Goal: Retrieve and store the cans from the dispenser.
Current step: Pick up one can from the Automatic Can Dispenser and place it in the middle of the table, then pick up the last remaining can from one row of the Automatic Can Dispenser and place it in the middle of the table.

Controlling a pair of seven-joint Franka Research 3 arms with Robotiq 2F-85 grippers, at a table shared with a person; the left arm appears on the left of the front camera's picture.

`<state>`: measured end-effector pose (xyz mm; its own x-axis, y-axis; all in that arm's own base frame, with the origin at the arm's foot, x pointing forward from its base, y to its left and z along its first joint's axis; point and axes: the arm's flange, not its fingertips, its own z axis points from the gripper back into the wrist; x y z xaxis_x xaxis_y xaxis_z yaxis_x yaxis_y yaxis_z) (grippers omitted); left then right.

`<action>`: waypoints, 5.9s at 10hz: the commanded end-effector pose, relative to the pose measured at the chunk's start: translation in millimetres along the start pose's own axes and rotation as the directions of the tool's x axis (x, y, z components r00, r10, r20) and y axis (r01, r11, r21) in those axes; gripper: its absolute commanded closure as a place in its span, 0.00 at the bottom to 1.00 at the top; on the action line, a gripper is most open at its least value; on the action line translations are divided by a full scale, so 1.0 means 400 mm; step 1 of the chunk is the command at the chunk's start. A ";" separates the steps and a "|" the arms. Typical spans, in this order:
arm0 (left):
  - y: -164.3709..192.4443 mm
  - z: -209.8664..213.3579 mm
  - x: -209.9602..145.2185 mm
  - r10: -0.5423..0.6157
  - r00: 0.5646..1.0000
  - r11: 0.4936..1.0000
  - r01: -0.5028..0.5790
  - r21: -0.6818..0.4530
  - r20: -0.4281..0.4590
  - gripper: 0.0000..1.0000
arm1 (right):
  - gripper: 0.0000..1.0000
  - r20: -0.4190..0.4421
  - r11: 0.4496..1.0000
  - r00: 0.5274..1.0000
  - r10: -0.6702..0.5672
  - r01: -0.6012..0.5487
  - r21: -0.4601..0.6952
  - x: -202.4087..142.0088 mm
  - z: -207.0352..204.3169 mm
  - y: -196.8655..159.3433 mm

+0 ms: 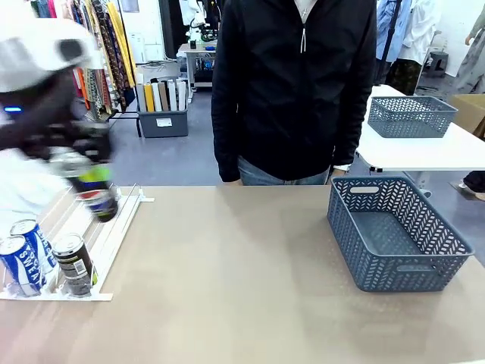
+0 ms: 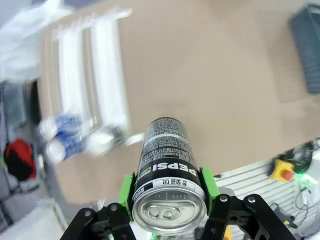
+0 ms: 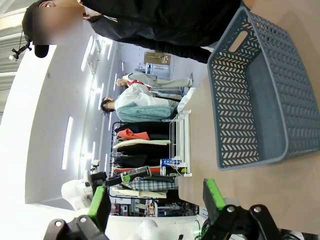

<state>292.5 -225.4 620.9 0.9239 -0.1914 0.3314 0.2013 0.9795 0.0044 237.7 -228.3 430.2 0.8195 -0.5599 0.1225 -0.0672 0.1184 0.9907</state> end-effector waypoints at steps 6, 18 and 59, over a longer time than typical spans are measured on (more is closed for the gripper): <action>-0.489 -0.502 0.289 -0.215 0.968 0.975 0.220 0.025 -0.127 1.00 | 0.00 -0.016 1.000 1.000 0.025 -0.025 -0.005 -0.007 0.009 0.001; -0.463 -0.639 0.316 -0.282 0.926 0.958 0.285 -0.029 -0.251 0.08 | 0.00 -0.016 1.000 1.000 0.025 -0.025 -0.005 -0.007 0.009 0.001; 0.445 -0.157 -0.024 0.341 0.900 0.940 -0.319 0.126 -0.270 0.00 | 0.00 -0.016 1.000 1.000 0.025 -0.025 -0.005 -0.007 0.009 0.001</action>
<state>324.8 -62.0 558.1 0.9664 0.2191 0.1341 -0.1996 0.9691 -0.1449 236.7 -228.4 430.3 0.8208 -0.5583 0.1209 -0.0674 0.1156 0.9910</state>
